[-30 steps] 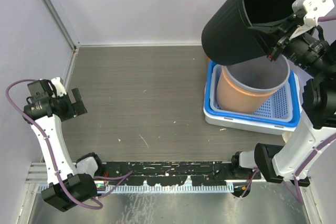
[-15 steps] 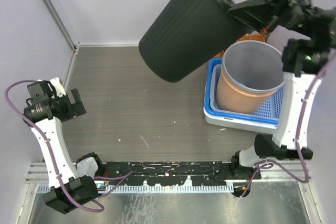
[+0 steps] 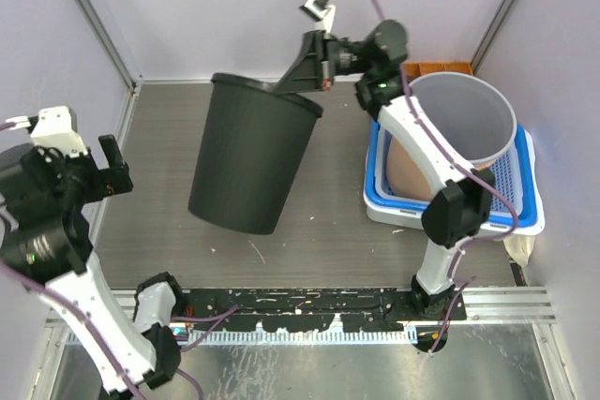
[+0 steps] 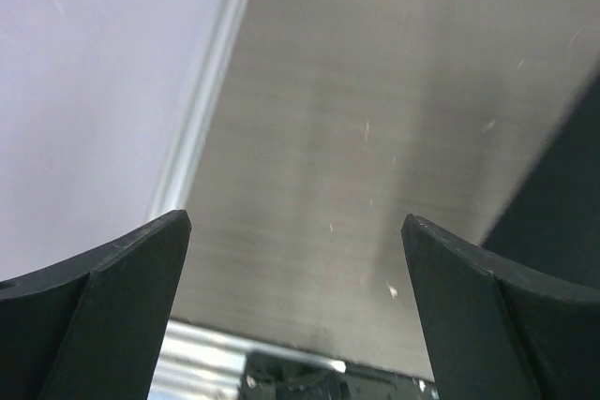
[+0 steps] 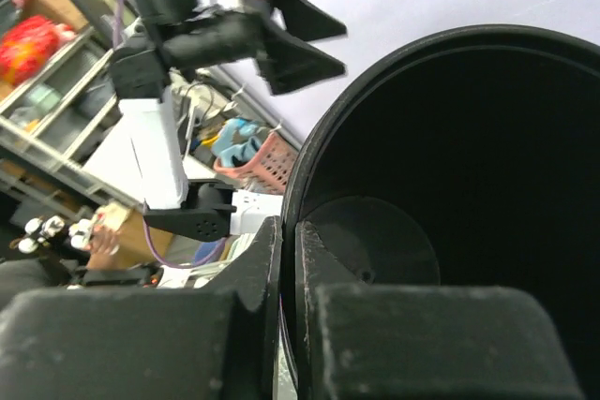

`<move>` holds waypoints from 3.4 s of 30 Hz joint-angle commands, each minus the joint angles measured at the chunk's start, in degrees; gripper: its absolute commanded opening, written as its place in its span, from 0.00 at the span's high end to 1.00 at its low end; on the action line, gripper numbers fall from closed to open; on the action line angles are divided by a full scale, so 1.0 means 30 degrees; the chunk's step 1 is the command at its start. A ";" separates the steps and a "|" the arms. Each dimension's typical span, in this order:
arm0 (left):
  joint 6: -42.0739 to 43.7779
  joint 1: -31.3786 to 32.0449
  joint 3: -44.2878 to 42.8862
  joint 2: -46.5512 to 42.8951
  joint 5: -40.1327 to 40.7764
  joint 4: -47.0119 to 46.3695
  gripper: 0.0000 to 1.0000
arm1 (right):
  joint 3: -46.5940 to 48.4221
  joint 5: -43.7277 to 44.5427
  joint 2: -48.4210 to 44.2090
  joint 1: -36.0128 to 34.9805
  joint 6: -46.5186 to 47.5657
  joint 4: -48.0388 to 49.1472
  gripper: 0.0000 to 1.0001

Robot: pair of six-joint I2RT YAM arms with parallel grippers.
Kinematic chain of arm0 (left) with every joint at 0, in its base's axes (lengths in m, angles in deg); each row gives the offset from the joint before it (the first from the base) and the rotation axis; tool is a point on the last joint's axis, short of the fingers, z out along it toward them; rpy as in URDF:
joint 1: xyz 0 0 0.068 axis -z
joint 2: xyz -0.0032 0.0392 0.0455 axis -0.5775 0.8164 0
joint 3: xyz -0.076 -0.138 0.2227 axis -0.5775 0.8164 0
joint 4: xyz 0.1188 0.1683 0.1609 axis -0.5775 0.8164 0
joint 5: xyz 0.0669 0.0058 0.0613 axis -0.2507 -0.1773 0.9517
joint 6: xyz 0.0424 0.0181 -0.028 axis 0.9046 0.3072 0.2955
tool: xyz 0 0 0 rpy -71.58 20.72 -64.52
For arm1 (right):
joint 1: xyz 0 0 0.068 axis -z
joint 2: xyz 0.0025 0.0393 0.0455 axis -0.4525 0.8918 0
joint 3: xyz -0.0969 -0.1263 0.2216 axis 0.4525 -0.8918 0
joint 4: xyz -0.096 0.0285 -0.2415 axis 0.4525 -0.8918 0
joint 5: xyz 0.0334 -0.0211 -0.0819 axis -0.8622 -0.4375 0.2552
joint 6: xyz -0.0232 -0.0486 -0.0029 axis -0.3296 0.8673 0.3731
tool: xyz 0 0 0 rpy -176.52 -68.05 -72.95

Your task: Turn the large container upside down

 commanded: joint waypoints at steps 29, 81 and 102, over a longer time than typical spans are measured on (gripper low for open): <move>0.2708 0.0152 -0.2661 -0.1480 -0.0543 -0.0458 0.01 | -0.0823 1.0510 1.6163 -0.5410 -1.5305 1.5275 1.00; 0.7775 0.0447 -0.4862 -0.0865 -0.9474 0.9230 0.01 | -0.7720 2.0404 -0.2769 -0.8478 3.4054 -2.8023 0.00; 0.8320 0.1698 0.8676 -0.5093 -0.3710 0.1082 0.01 | 0.2716 3.6966 -0.7576 -0.1169 3.2790 -2.1267 0.00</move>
